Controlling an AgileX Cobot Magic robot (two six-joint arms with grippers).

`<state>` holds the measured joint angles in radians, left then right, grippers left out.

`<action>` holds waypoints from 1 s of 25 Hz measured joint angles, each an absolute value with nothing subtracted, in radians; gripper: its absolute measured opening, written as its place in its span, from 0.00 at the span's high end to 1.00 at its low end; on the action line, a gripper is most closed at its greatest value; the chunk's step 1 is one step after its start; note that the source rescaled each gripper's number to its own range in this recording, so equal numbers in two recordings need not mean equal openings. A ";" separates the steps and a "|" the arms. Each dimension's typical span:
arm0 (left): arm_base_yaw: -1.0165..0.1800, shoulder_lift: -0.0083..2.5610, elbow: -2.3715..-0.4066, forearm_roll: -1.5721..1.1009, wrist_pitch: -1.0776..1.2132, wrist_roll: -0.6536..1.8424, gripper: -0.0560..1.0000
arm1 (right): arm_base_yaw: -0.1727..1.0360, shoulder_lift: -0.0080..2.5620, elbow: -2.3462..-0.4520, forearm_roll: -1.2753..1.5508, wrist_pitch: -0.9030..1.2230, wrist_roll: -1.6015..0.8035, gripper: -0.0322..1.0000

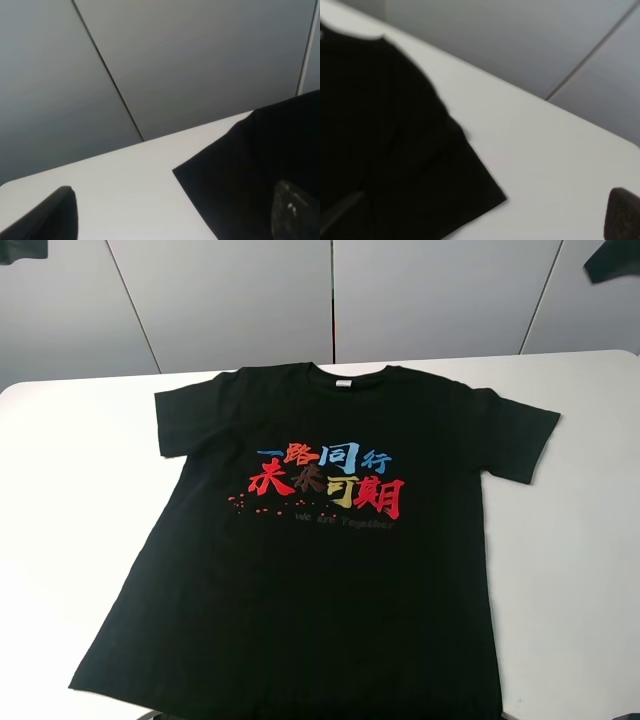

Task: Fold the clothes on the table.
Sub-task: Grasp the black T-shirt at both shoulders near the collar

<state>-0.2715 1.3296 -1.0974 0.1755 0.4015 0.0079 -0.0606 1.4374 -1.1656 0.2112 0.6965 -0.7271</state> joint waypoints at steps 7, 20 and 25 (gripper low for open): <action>-0.272 1.706 -1.414 0.073 0.580 0.183 0.00 | 0.034 1.698 -1.167 0.211 0.712 -0.880 0.00; -0.474 1.905 -1.476 -0.157 0.803 1.043 0.00 | 0.177 1.822 -1.165 0.010 0.918 -1.027 0.00; -0.503 1.931 -1.462 -0.007 0.850 1.061 0.00 | 0.177 1.862 -1.134 -0.011 0.919 -1.048 0.00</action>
<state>-0.5031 1.9308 -1.4624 -0.0065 0.8501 1.0607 0.1772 1.8622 -1.1336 -0.0105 0.9192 -1.0478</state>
